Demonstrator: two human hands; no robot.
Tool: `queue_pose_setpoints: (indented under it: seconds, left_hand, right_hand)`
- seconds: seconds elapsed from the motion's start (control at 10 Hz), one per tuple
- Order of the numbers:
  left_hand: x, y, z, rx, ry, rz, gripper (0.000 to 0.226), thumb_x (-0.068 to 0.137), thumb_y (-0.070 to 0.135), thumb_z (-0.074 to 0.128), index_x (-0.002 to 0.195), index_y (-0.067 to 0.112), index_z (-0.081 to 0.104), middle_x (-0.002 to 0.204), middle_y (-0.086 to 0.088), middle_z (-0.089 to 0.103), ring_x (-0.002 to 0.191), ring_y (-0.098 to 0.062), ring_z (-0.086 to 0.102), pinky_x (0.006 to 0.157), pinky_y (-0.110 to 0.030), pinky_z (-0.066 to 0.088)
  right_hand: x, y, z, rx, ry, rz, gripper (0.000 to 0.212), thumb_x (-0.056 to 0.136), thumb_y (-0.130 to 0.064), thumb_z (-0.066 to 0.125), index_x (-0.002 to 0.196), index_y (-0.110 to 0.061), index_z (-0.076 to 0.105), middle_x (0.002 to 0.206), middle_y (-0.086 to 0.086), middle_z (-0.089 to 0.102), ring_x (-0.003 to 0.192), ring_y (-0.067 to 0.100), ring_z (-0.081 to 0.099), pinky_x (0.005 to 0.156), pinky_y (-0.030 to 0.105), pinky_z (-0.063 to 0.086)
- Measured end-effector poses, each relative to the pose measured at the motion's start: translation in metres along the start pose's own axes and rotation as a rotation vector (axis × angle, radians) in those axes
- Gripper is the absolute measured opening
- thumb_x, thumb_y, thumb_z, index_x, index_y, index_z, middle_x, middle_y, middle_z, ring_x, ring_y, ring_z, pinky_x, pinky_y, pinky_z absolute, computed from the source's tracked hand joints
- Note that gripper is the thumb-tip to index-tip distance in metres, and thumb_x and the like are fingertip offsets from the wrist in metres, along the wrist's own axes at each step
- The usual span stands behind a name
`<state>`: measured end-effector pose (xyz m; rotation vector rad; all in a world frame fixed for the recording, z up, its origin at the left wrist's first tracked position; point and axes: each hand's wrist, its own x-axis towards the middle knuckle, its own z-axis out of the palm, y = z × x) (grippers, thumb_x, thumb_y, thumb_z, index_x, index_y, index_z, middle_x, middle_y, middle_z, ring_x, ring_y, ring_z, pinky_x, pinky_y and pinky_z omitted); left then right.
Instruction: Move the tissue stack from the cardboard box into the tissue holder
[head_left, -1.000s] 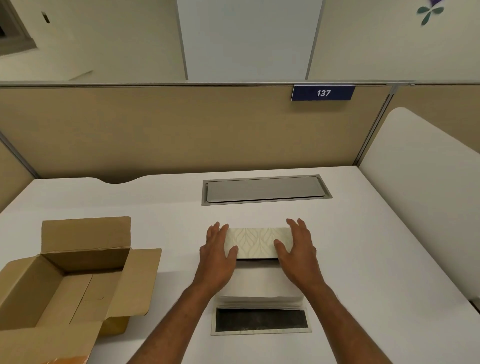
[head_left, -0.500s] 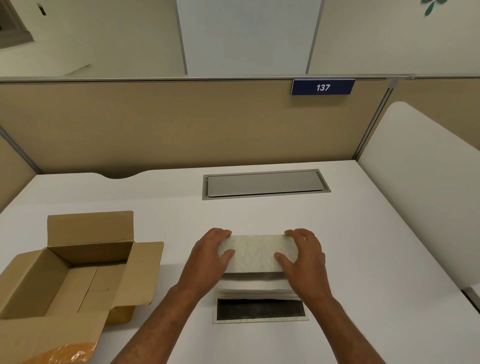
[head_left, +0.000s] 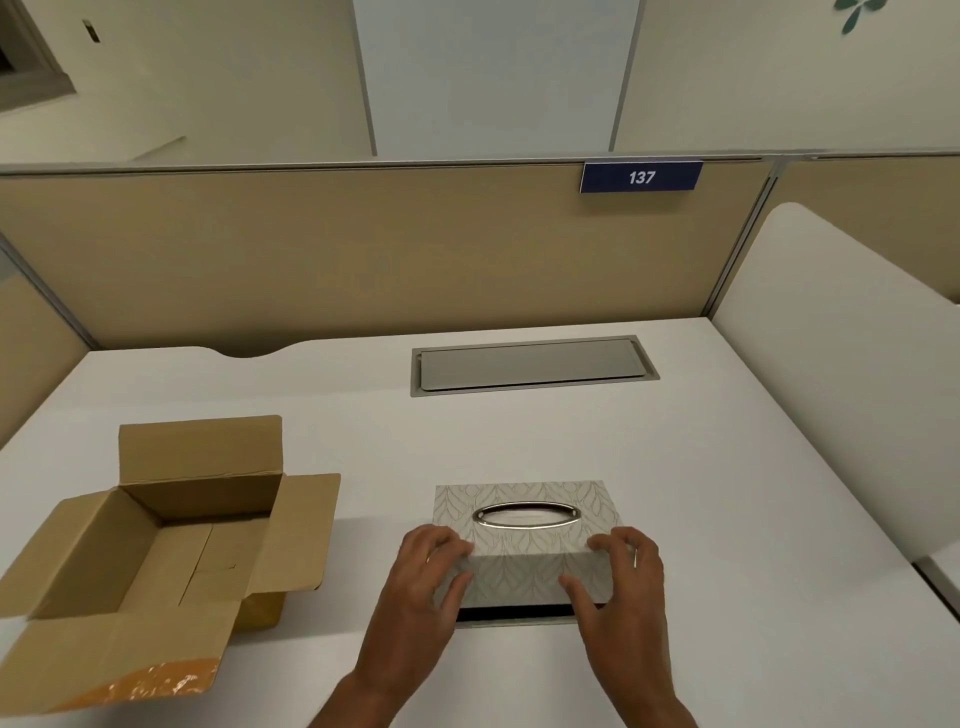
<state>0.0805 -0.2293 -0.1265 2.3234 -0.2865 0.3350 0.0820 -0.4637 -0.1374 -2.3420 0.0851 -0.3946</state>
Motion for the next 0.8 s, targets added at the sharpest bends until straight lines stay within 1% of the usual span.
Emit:
queue_pose_setpoints:
  seconds: [0.1, 0.2, 0.3, 0.4, 0.5, 0.6, 0.7, 0.8]
  left_hand:
    - [-0.015, -0.004, 0.006, 0.036, -0.015, 0.017, 0.027, 0.087, 0.016, 0.072, 0.11, 0.025, 0.063, 0.115, 0.011, 0.053, 0.116, -0.005, 0.05, 0.096, -0.013, 0.043]
    - [-0.028, -0.009, 0.013, 0.066, -0.018, 0.032, 0.024, 0.085, 0.013, 0.073, 0.105, 0.022, 0.064, 0.112, 0.007, 0.054, 0.114, -0.006, 0.051, 0.094, -0.015, 0.043]
    - [-0.034, -0.011, 0.019, 0.101, 0.004, 0.035, 0.024, 0.084, 0.012, 0.073, 0.105, 0.02, 0.064, 0.113, 0.005, 0.056, 0.115, -0.008, 0.052, 0.095, -0.017, 0.044]
    - [-0.035, -0.01, 0.021, 0.141, 0.011, 0.021, 0.025, 0.083, 0.014, 0.075, 0.106, 0.02, 0.066, 0.114, 0.003, 0.06, 0.114, -0.009, 0.054, 0.095, -0.017, 0.048]
    - [-0.035, -0.006, 0.018, 0.193, -0.006, 0.027, 0.027, 0.083, 0.015, 0.075, 0.108, 0.022, 0.067, 0.114, 0.003, 0.061, 0.112, -0.011, 0.056, 0.093, -0.021, 0.051]
    - [-0.038, -0.001, 0.012, 0.237, -0.013, 0.007, 0.033, 0.082, 0.018, 0.075, 0.113, 0.026, 0.065, 0.119, 0.004, 0.062, 0.116, -0.012, 0.055, 0.096, -0.025, 0.053]
    - [-0.046, 0.003, 0.0, 0.24, 0.027, -0.022, 0.037, 0.083, 0.021, 0.075, 0.116, 0.03, 0.064, 0.125, 0.006, 0.063, 0.121, -0.011, 0.053, 0.1, -0.023, 0.046]
    - [-0.055, 0.014, -0.015, 0.219, 0.085, -0.082, 0.035, 0.084, 0.021, 0.074, 0.116, 0.03, 0.064, 0.127, 0.005, 0.064, 0.121, -0.013, 0.056, 0.101, -0.023, 0.042]
  right_hand:
    - [-0.013, 0.009, 0.003, -0.001, -0.008, 0.005, 0.046, 0.074, -0.022, 0.086, 0.11, -0.027, 0.057, 0.13, -0.006, 0.041, 0.121, 0.018, 0.045, 0.088, 0.041, 0.052]
    - [-0.024, 0.017, 0.006, -0.006, -0.022, 0.036, 0.044, 0.073, -0.019, 0.086, 0.104, -0.028, 0.057, 0.131, -0.006, 0.041, 0.123, 0.019, 0.046, 0.083, 0.04, 0.053]
    - [-0.029, 0.021, 0.008, -0.002, -0.016, 0.029, 0.042, 0.075, -0.018, 0.084, 0.104, -0.028, 0.056, 0.133, -0.005, 0.042, 0.124, 0.019, 0.047, 0.078, 0.037, 0.054]
    - [-0.029, 0.02, 0.007, -0.012, -0.017, 0.034, 0.041, 0.078, -0.019, 0.082, 0.106, -0.031, 0.054, 0.136, -0.004, 0.042, 0.123, 0.018, 0.048, 0.077, 0.04, 0.057]
    - [-0.03, 0.019, 0.004, -0.015, -0.026, 0.02, 0.04, 0.078, -0.018, 0.081, 0.107, -0.03, 0.055, 0.137, -0.003, 0.043, 0.123, 0.018, 0.048, 0.082, 0.043, 0.057]
    - [-0.031, 0.016, -0.004, -0.035, -0.041, 0.013, 0.039, 0.078, -0.016, 0.081, 0.11, -0.026, 0.059, 0.137, 0.002, 0.046, 0.124, 0.022, 0.05, 0.092, 0.047, 0.053]
    - [-0.034, 0.014, -0.016, -0.034, -0.006, 0.013, 0.041, 0.079, -0.013, 0.08, 0.113, -0.024, 0.06, 0.139, 0.005, 0.048, 0.125, 0.026, 0.051, 0.093, 0.048, 0.053]
    - [-0.039, 0.006, -0.035, -0.033, 0.044, 0.004, 0.041, 0.079, -0.01, 0.08, 0.113, -0.022, 0.061, 0.138, 0.007, 0.05, 0.126, 0.028, 0.051, 0.094, 0.05, 0.052]
